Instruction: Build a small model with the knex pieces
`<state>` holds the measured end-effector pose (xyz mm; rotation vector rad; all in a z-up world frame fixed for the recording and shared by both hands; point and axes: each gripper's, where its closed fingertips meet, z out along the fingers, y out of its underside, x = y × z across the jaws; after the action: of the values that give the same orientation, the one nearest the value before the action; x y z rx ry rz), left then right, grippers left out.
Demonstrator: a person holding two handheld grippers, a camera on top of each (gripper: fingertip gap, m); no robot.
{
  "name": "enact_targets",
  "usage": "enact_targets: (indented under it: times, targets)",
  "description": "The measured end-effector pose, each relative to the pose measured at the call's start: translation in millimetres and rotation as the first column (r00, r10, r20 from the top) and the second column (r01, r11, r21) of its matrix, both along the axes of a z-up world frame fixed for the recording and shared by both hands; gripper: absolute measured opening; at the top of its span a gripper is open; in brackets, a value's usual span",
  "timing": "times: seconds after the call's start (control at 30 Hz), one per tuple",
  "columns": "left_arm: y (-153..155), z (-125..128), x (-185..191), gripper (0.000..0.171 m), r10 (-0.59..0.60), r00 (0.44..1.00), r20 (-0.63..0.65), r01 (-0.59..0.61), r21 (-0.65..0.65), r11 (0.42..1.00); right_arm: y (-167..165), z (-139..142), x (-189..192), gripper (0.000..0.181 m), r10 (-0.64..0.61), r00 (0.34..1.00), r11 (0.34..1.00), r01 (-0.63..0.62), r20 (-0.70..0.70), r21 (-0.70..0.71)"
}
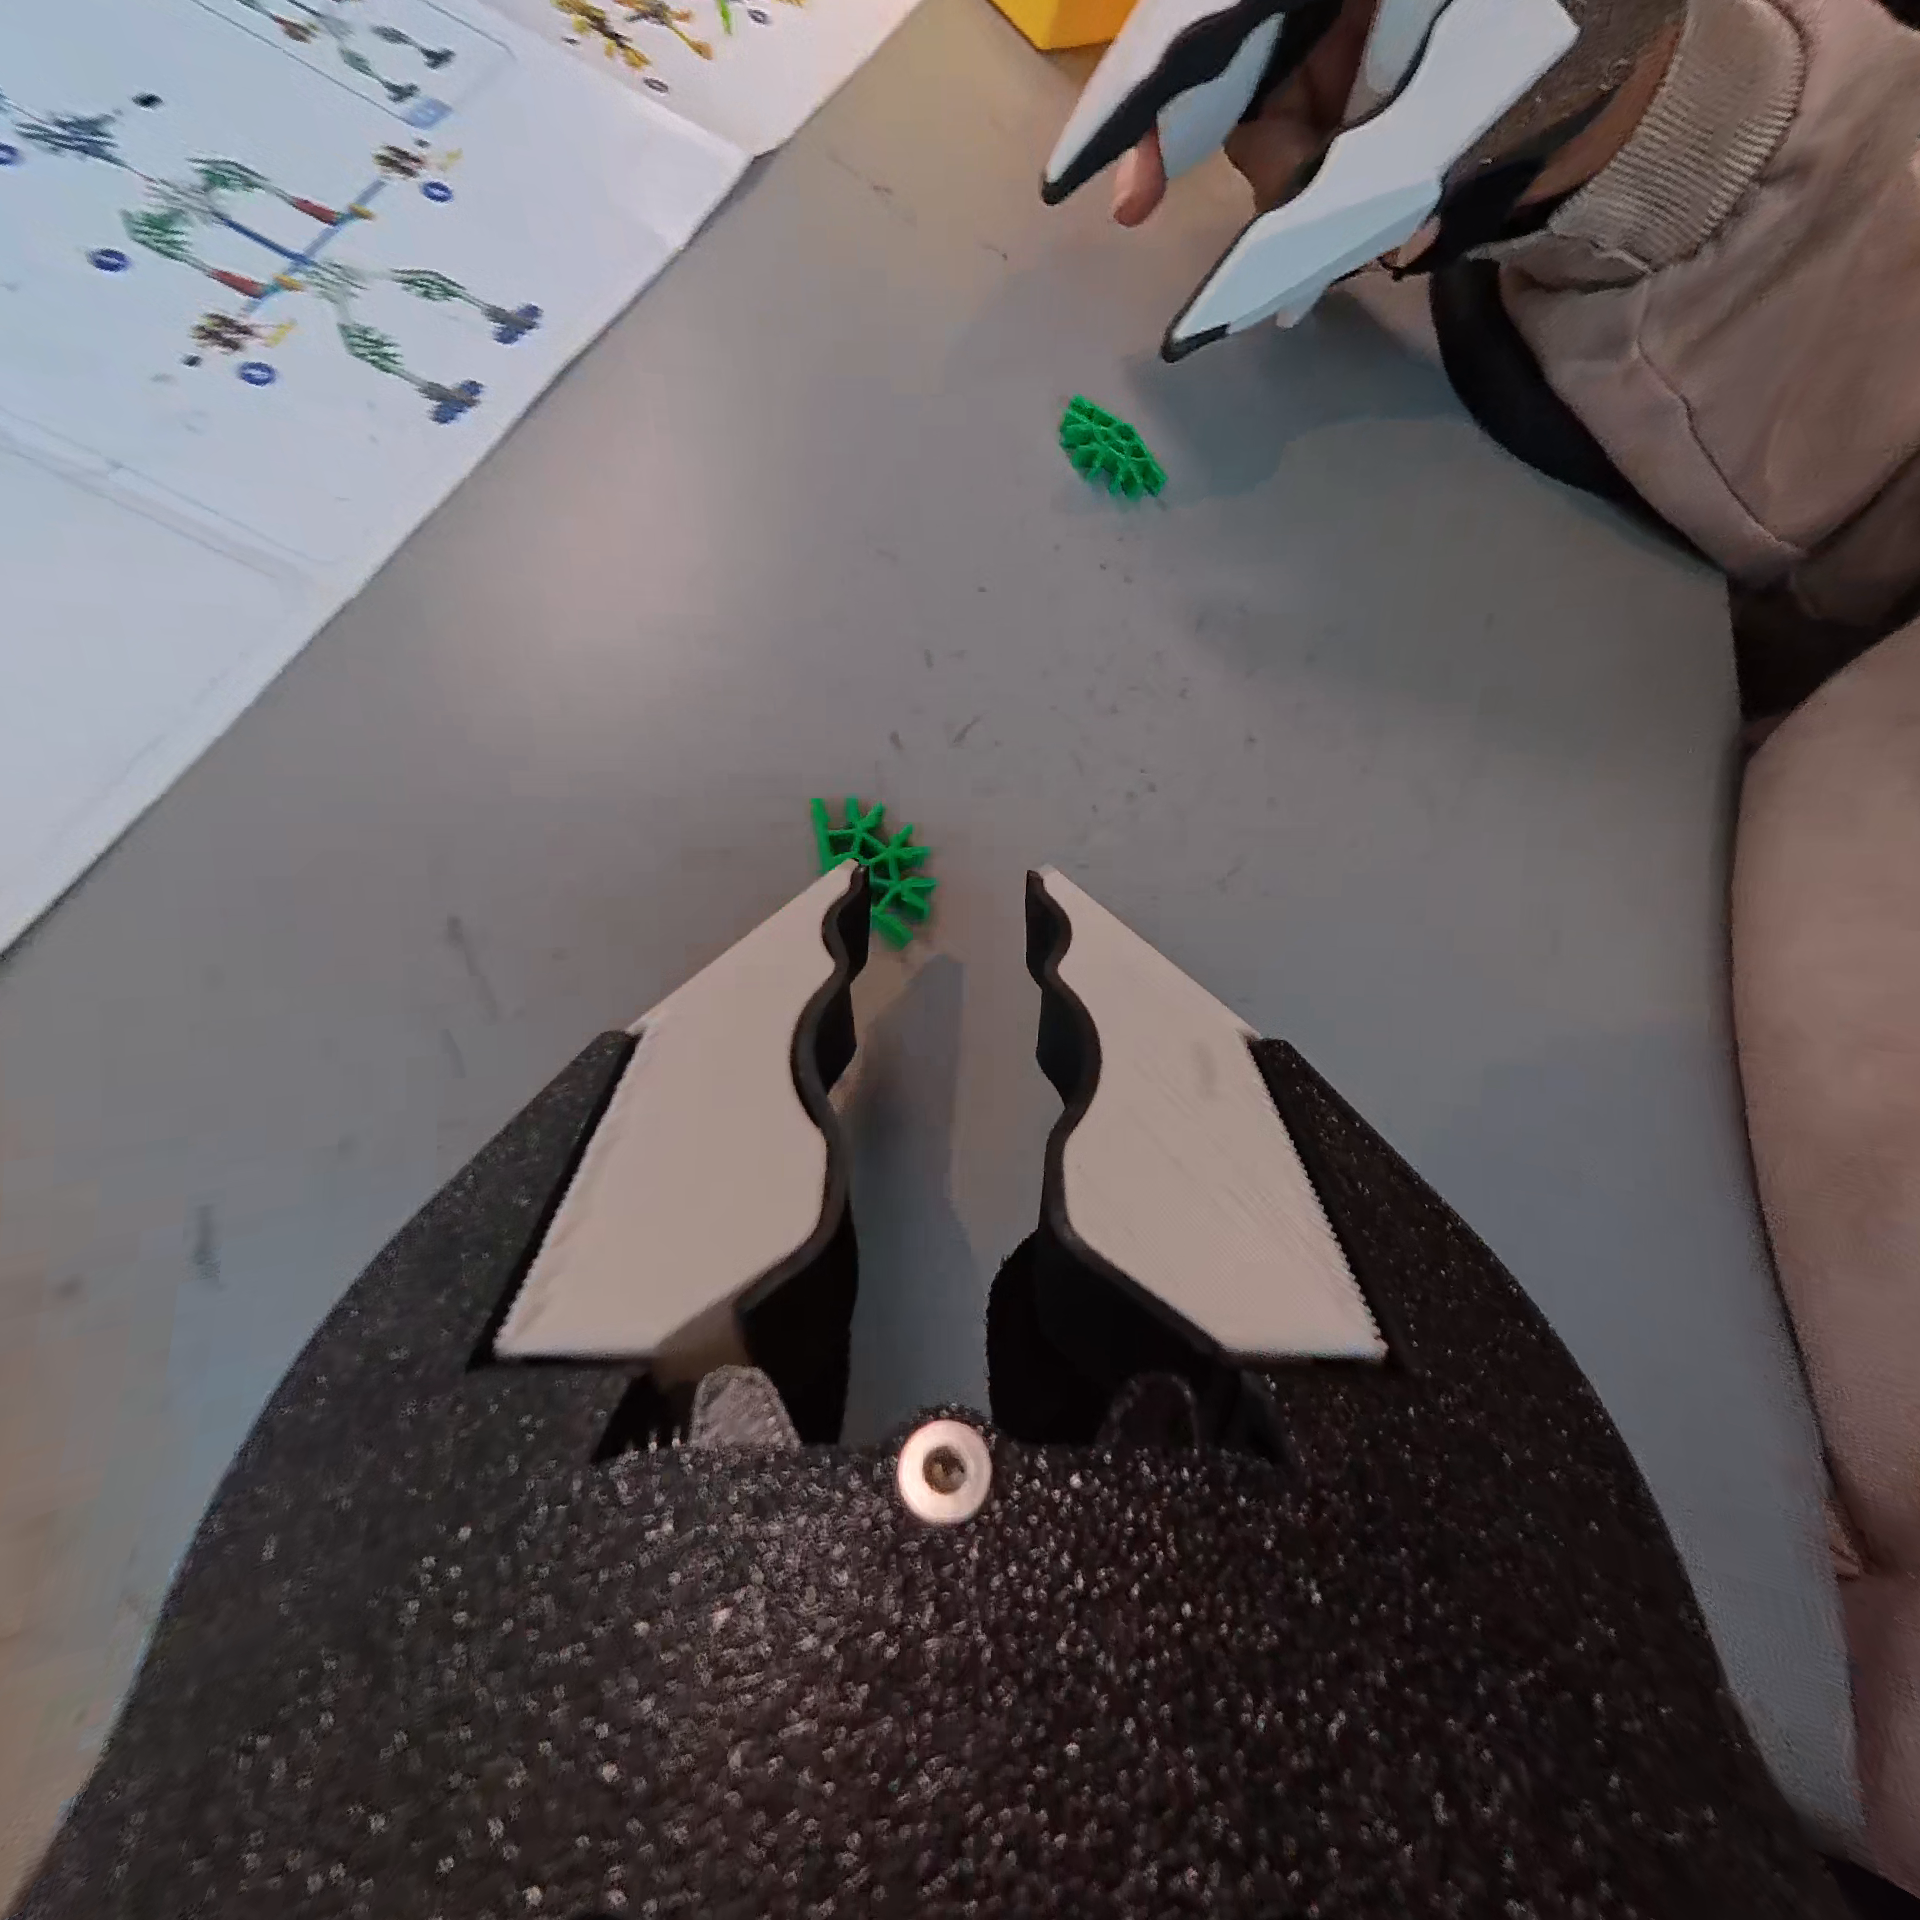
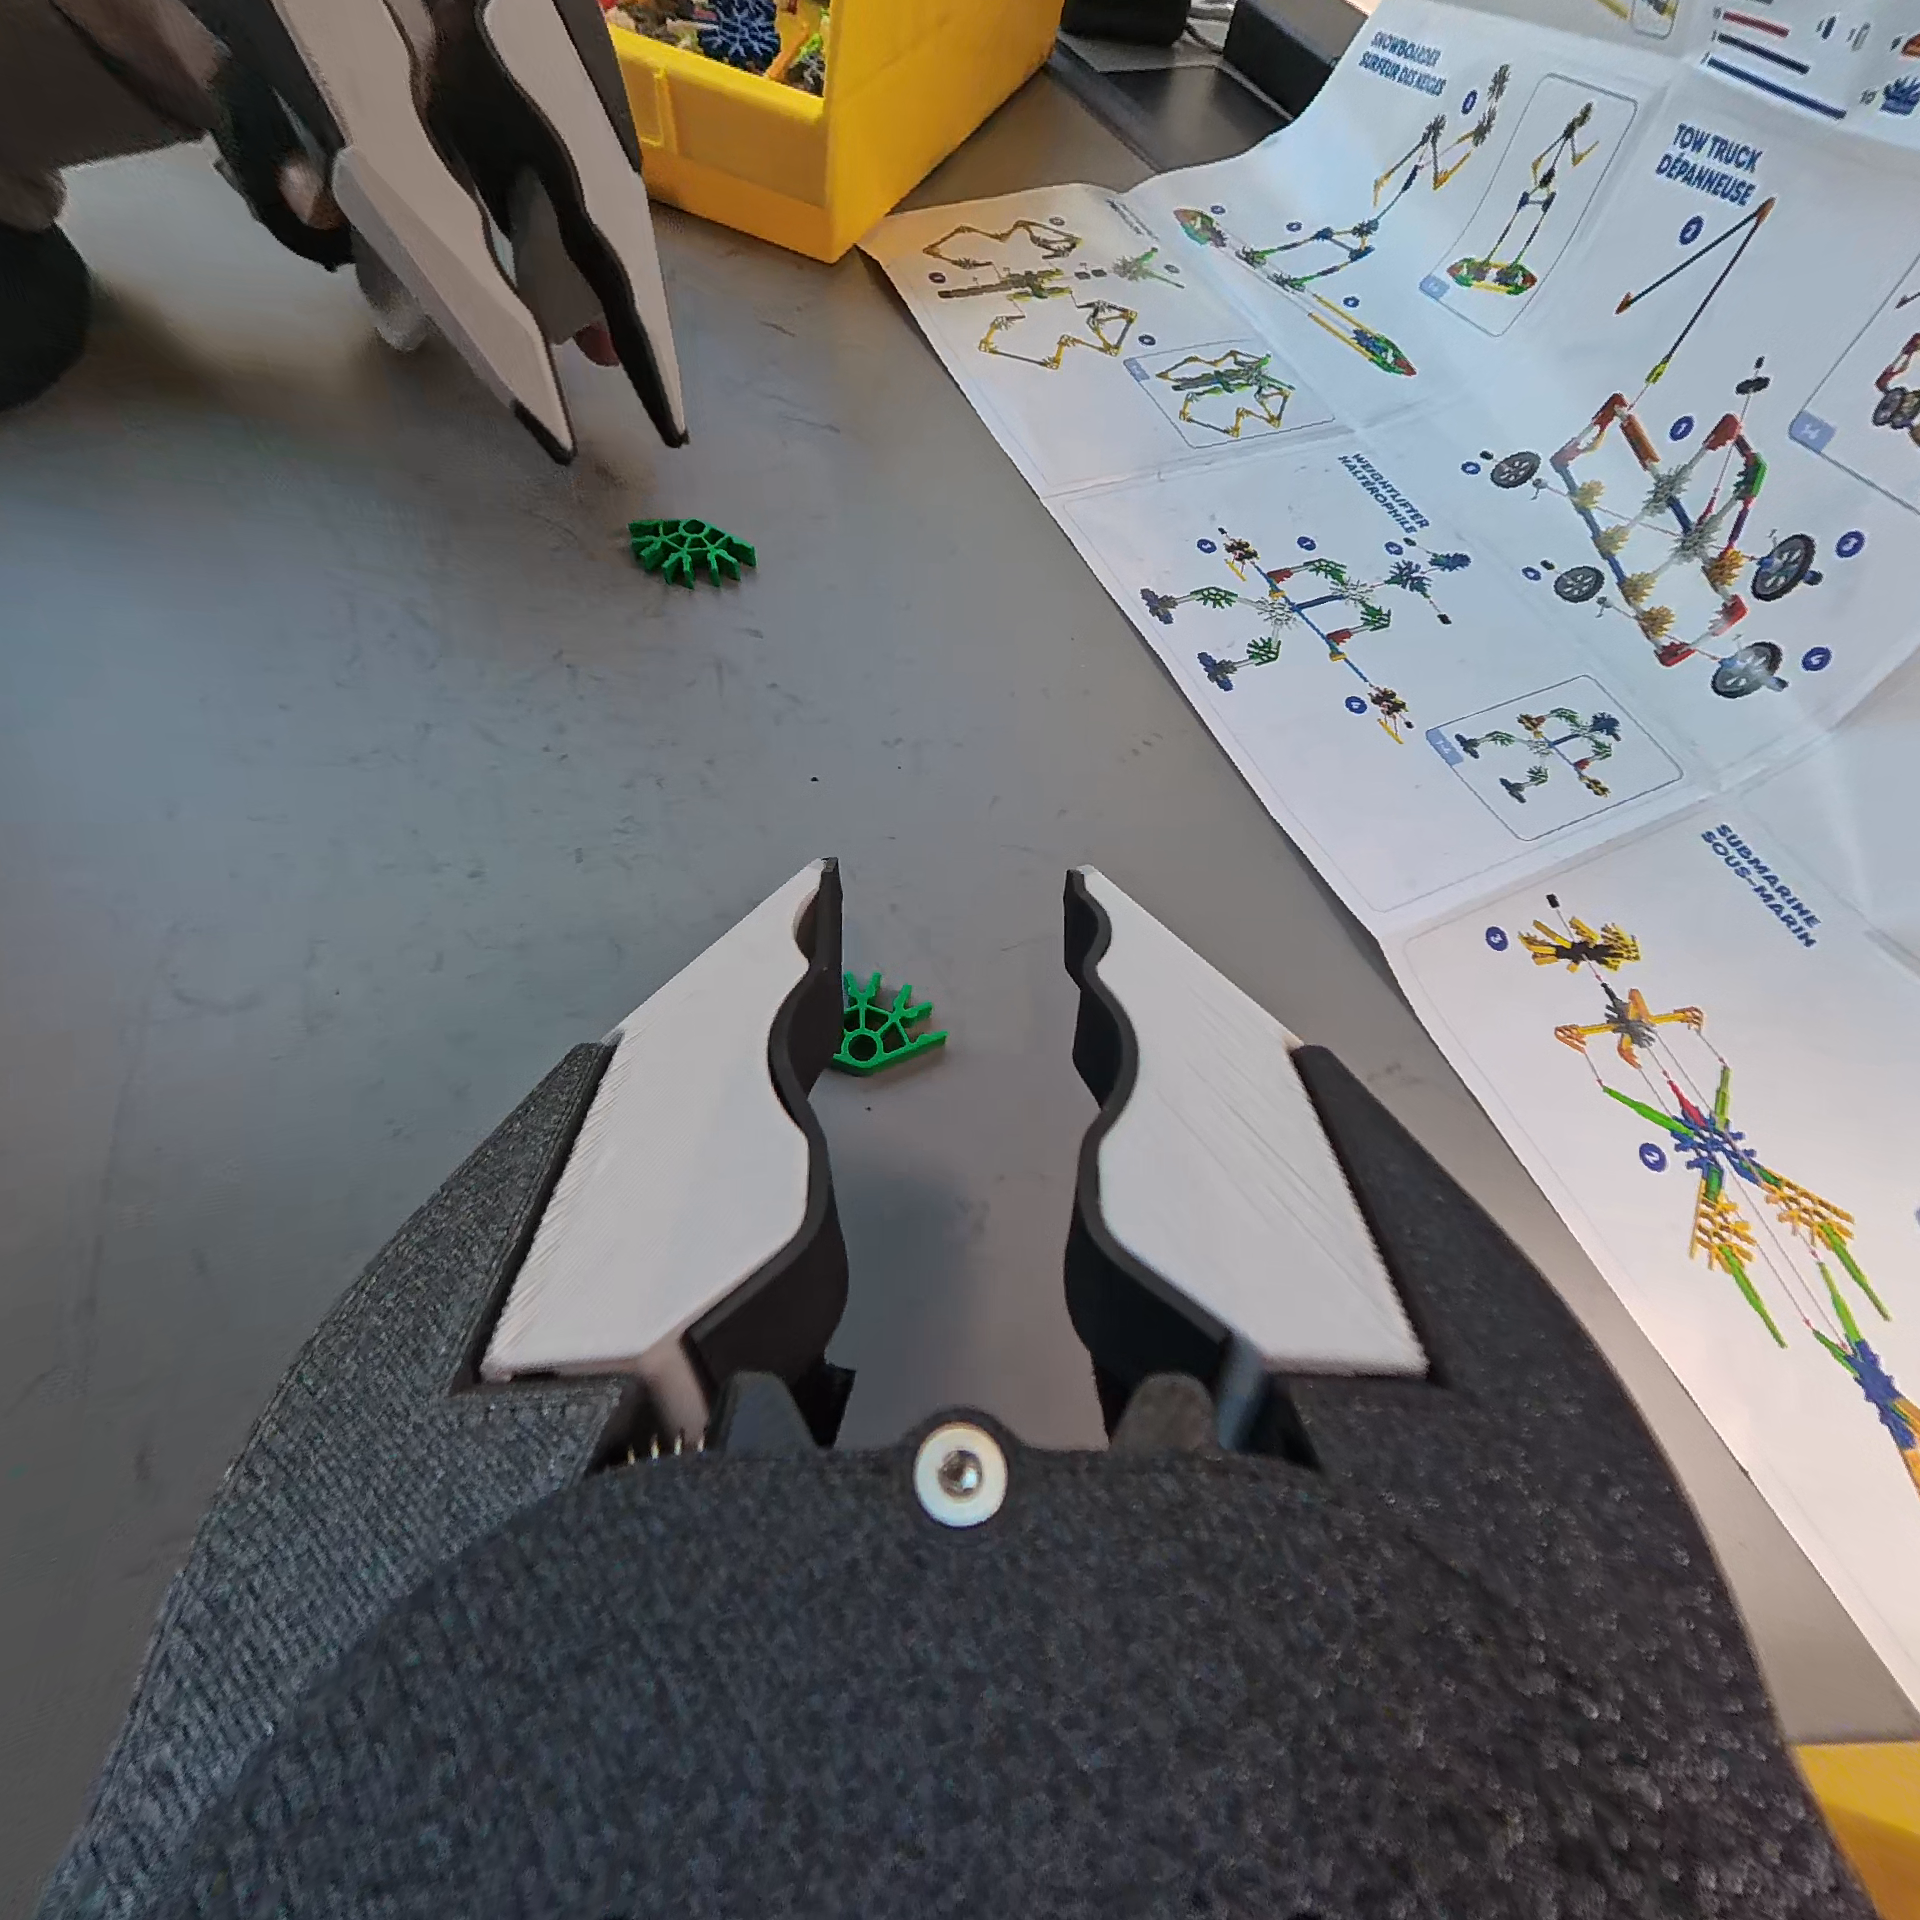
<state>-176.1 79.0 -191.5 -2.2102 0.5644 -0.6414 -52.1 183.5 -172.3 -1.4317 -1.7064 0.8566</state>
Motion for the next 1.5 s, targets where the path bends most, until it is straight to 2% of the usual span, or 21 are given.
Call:
enact_targets:
  times: [0.1, 0.17, 0.27, 0.47, 0.7, 1.0, 1.23, 1.37, 1.5]
  targets:
    - [2, -14, -19, 0.027, 0.064, 0.995, -0.081, -0.067, -0.032, 0.997, 1, 0, 0, 0.041, -0.006, 1.000, 1.000, 0.006, -0.002, -0.005]
    - [1, -21, -15, 0.026, 0.042, 0.994, -0.100, -0.047, -0.048, 0.998, 2, 0, 0, 0.040, -0.007, 1.000, 1.000, 0.006, -0.003, -0.006]
    - [6, -23, -7, 0.023, 0.034, 0.986, -0.165, -0.035, -0.007, 0.999, 1, 0, 0, 0.040, -0.004, 1.000, 1.000, 0.004, 0.000, 0.000]
    - [18, -26, 0, 0.023, 0.083, 0.963, -0.256, -0.074, 0.045, 0.996, 0, -1, -1, 0.040, -0.003, 1.000, 1.000, 0.003, 0.005, 0.008]
    - [23, -24, 0, 0.024, 0.112, 0.962, -0.248, -0.097, 0.073, 0.993, 0, -1, 0, 0.039, -0.002, 1.000, 1.000, 0.002, 0.006, 0.013]
    - [38, 15, -5, 0.035, 0.224, 0.971, -0.086, -0.198, 0.246, 0.949, -1, 1, -1, 0.039, 0.001, 1.000, 0.999, -0.001, -0.010, 0.032]
    - [49, 51, -37, 0.052, 0.413, 0.909, -0.050, -0.348, 0.454, 0.820, -1, 15, -3, 0.039, 0.003, 0.997, 0.999, 0.001, -0.080, 0.045]
    - [45, 84, -56, 0.050, 0.500, 0.866, -0.008, -0.400, 0.589, 0.702, -1, 13, -3, 0.039, 0.000, 0.997, 0.999, 0.003, -0.076, 0.046]
    - [32, 127, -94, 0.039, 0.592, 0.806, -0.017, -0.423, 0.683, 0.596, 3, 12, -3, 0.039, -0.014, 0.997, 0.999, 0.017, -0.080, 0.029]
